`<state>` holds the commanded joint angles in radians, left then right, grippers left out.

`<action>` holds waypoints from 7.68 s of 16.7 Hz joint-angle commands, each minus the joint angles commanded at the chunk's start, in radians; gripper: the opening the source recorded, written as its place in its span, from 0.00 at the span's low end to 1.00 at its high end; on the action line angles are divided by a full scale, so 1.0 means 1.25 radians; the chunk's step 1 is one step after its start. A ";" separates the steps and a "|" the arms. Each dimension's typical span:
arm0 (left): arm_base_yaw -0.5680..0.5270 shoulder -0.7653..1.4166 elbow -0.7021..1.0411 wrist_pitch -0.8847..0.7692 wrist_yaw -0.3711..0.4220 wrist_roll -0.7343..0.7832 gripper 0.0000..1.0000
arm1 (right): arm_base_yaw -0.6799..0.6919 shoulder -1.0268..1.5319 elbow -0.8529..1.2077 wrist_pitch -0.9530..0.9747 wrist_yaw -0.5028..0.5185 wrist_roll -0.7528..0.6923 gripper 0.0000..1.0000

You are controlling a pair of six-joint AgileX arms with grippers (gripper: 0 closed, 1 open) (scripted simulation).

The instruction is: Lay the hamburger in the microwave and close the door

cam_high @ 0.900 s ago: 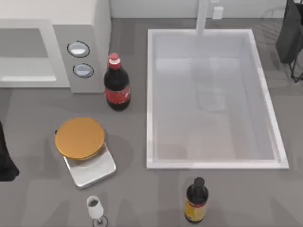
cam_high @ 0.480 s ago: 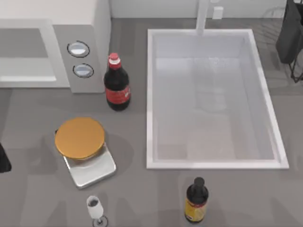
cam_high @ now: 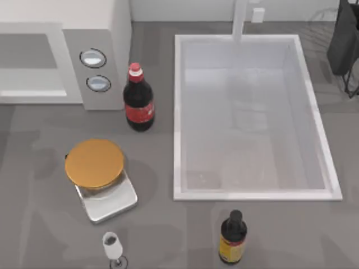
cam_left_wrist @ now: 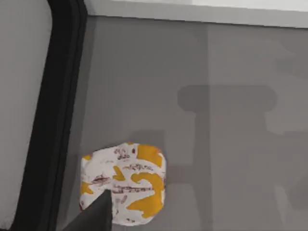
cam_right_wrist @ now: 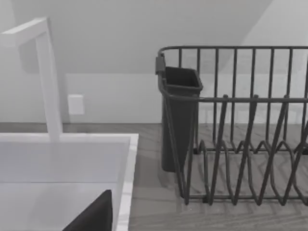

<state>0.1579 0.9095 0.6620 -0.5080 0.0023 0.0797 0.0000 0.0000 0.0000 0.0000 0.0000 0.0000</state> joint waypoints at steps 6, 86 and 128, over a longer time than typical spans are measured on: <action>0.069 0.507 0.318 -0.225 0.000 0.035 1.00 | 0.000 0.000 0.000 0.000 0.000 0.000 1.00; 0.080 0.749 0.611 -0.521 0.000 0.069 0.00 | 0.000 0.000 0.000 0.000 0.000 0.000 1.00; 0.004 1.135 0.509 0.947 0.151 -0.001 0.00 | 0.000 0.000 0.000 0.000 0.000 0.000 1.00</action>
<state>0.1634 2.3284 1.2980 0.6759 0.1914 0.0788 0.0000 0.0000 0.0000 0.0000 0.0000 0.0000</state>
